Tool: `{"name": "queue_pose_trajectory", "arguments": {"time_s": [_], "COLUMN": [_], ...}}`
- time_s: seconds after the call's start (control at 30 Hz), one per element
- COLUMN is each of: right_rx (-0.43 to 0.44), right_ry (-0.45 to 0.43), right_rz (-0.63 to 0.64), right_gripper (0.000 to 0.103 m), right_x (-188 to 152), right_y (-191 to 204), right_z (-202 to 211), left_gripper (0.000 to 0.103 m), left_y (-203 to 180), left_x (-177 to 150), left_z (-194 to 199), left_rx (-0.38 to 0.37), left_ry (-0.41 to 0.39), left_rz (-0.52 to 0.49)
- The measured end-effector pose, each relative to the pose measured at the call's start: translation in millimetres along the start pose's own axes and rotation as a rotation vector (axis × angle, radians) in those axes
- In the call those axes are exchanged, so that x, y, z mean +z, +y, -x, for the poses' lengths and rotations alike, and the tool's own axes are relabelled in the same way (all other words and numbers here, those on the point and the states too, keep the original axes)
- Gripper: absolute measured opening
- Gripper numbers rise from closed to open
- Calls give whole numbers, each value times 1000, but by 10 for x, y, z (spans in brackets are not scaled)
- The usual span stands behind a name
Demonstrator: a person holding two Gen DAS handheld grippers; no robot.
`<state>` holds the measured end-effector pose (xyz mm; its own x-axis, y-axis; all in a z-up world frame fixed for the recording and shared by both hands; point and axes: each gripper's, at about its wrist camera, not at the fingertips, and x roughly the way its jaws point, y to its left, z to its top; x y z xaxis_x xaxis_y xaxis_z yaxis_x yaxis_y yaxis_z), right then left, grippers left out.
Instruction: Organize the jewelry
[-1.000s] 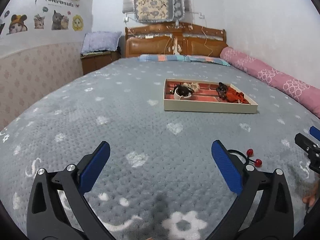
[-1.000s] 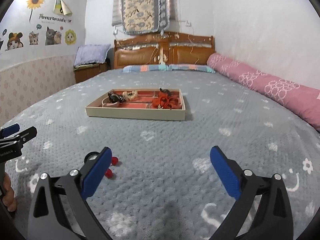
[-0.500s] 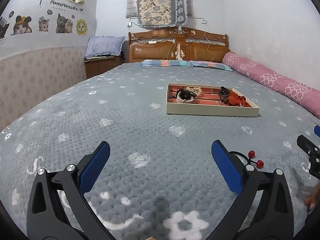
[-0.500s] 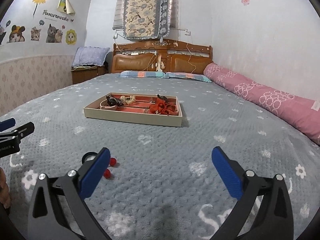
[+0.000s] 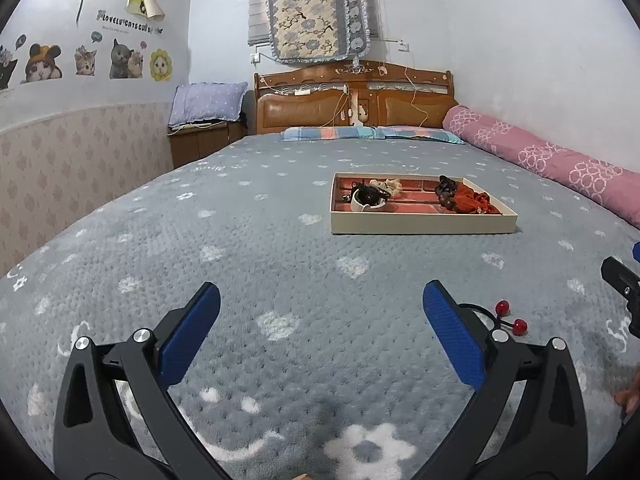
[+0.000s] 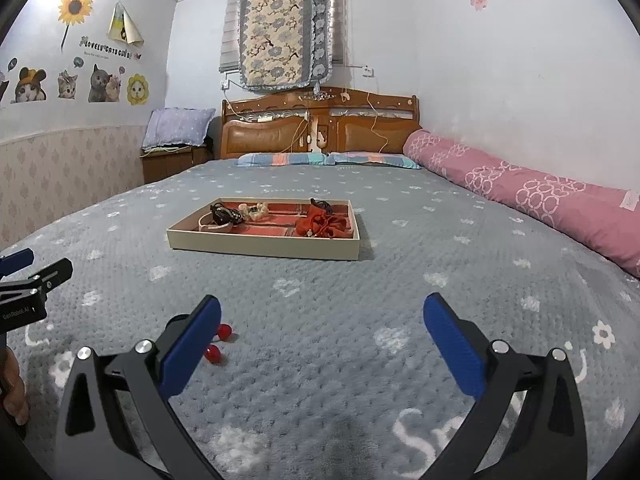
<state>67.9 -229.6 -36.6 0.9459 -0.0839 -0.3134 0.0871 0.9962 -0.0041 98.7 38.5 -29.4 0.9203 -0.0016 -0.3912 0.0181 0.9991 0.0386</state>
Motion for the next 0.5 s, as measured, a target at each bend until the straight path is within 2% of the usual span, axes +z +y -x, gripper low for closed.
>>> {"name": "queue_pose_trajectory", "arguments": {"time_s": [0.5], "right_rx": [4], "right_ry": [-22], "right_rz": [8], "right_gripper": [99], "right_x": [-5], "right_y": [21], "right_z": [60], "left_gripper": [98], "left_y": [9], "left_x": [10], "left_z": [11], "left_rx": [-6], "left_ry": [-5], "left_rz": [13]}}
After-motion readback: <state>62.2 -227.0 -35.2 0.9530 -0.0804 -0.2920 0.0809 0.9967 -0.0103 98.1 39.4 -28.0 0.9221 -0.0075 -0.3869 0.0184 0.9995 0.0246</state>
